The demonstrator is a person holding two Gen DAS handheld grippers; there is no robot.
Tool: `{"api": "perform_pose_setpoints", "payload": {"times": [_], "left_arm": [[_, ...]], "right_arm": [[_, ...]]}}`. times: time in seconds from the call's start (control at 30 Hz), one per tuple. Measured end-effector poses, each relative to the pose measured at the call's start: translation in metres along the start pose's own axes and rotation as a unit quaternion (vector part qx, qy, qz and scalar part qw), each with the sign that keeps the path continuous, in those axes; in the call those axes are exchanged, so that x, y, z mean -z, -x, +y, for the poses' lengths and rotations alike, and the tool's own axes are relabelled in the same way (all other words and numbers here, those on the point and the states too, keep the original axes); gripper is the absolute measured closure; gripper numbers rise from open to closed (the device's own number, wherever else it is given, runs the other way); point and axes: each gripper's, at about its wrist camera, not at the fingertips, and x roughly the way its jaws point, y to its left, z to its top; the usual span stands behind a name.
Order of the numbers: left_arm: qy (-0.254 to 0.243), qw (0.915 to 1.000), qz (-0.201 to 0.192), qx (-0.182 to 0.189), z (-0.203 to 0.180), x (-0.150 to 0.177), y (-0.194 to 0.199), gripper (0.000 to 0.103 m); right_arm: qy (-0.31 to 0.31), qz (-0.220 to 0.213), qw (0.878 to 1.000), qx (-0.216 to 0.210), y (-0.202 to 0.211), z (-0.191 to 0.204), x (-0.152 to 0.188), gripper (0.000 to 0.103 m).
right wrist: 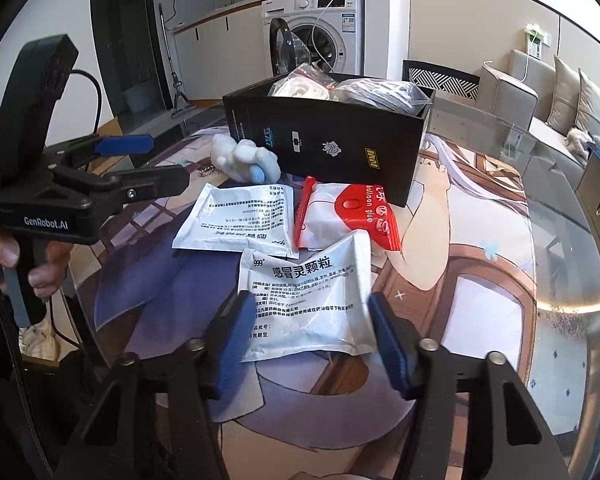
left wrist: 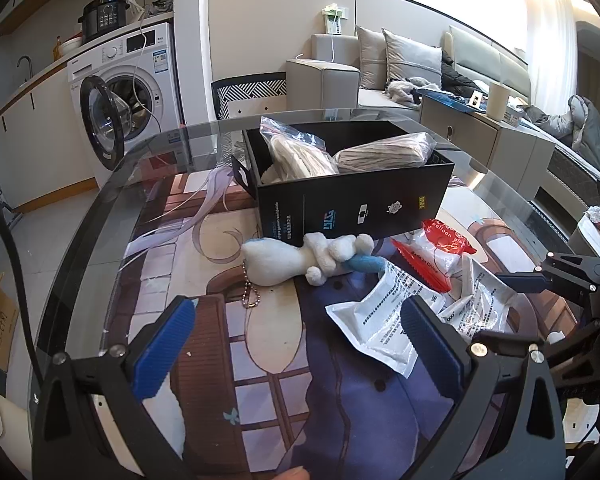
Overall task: Organize soft objects
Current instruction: 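Grasp the white printed medicine sachet with the right tool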
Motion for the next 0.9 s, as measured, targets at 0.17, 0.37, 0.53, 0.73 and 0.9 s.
{"api": "perform_pose_setpoints", "payload": {"times": [0.17, 0.37, 0.53, 0.73, 0.9], "left_arm": [[-0.001, 1.0, 0.0, 0.0, -0.0002, -0.0005, 0.0, 0.0], [-0.001, 1.0, 0.0, 0.0, -0.0002, -0.0007, 0.0, 0.0], [-0.001, 1.0, 0.001, -0.001, 0.0003, -0.0013, 0.0, 0.0], [-0.001, 1.0, 0.001, -0.001, 0.0003, -0.0012, -0.0001, 0.0], [-0.002, 1.0, 0.002, 0.0, 0.0006, -0.0017, -0.0001, 0.0]], "right_arm": [[-0.003, -0.001, 1.0, -0.001, 0.0008, -0.002, -0.0001, 0.05], [-0.001, -0.003, 1.0, 0.002, 0.0013, -0.0006, 0.0011, 0.05], [-0.006, -0.001, 1.0, -0.001, 0.0023, -0.0006, 0.0007, 0.049], [-0.005, 0.003, 1.0, 0.001, 0.0011, 0.0036, 0.0001, 0.037], [-0.01, 0.004, 1.0, 0.006, 0.0027, 0.0039, -0.0011, 0.022]]}}
